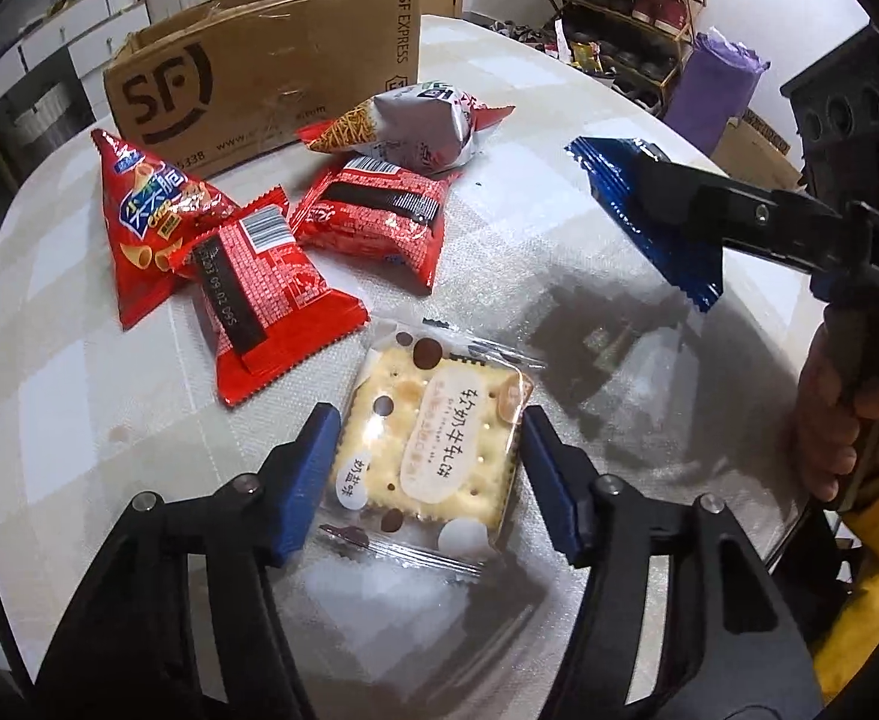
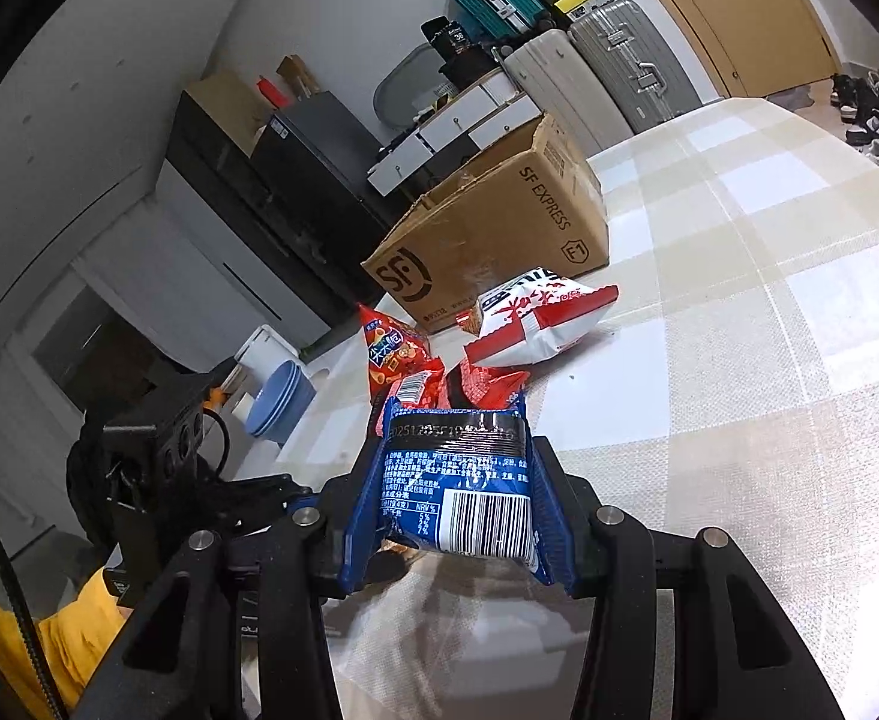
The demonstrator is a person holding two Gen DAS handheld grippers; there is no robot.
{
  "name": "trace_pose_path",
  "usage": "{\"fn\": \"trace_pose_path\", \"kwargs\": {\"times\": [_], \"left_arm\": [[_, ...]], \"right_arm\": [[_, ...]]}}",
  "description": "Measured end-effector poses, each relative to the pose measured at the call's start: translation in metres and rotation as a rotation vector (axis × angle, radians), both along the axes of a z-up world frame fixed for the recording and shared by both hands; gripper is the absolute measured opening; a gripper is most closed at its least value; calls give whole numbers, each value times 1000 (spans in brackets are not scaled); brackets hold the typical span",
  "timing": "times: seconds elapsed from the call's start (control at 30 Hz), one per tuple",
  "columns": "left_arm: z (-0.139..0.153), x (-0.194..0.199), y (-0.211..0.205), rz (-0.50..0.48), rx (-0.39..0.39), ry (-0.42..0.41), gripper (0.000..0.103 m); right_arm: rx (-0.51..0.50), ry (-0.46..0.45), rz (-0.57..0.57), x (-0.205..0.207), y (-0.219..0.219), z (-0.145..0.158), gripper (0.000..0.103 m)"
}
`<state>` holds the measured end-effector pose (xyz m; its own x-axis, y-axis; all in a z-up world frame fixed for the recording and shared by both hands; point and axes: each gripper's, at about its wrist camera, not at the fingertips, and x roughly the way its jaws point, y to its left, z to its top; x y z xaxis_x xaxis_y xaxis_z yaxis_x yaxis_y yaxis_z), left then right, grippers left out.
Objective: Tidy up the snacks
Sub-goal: 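Grasp the cream cracker packet with the left tool while the right holds the blue packet, then carry the cracker packet and blue packet over the cardboard box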
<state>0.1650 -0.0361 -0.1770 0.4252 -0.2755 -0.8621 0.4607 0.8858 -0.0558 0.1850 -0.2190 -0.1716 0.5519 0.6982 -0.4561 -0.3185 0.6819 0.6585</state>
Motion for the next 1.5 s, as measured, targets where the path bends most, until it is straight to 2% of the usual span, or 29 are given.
{"fn": "trace_pose_path", "kwargs": {"times": [0.13, 0.37, 0.63, 0.83, 1.03, 1.23, 1.5], "left_arm": [[-2, -8, -3, -16, 8, -2, 57], [11, -18, 1, 6, -42, -17, 57], [57, -36, 19, 35, -110, -109, 57], [98, -34, 40, 71, -203, -164, 57], [151, -27, 63, 134, -305, -289, 57], [190, -7, 89, 210, -393, -352, 57], [225, 45, 112, 301, -403, -385, 57]], "right_arm": [[2, -2, 0, 0, 0, 0, 48], [-9, -15, -3, -2, 1, 3, 48], [-8, -28, 2, -5, 4, 16, 48], [-18, -92, 12, -5, 8, 52, 48], [-36, -158, 41, 3, 22, 93, 48], [-66, -240, 80, 23, 37, 140, 48], [-130, -324, 119, 65, 59, 194, 48]]}}
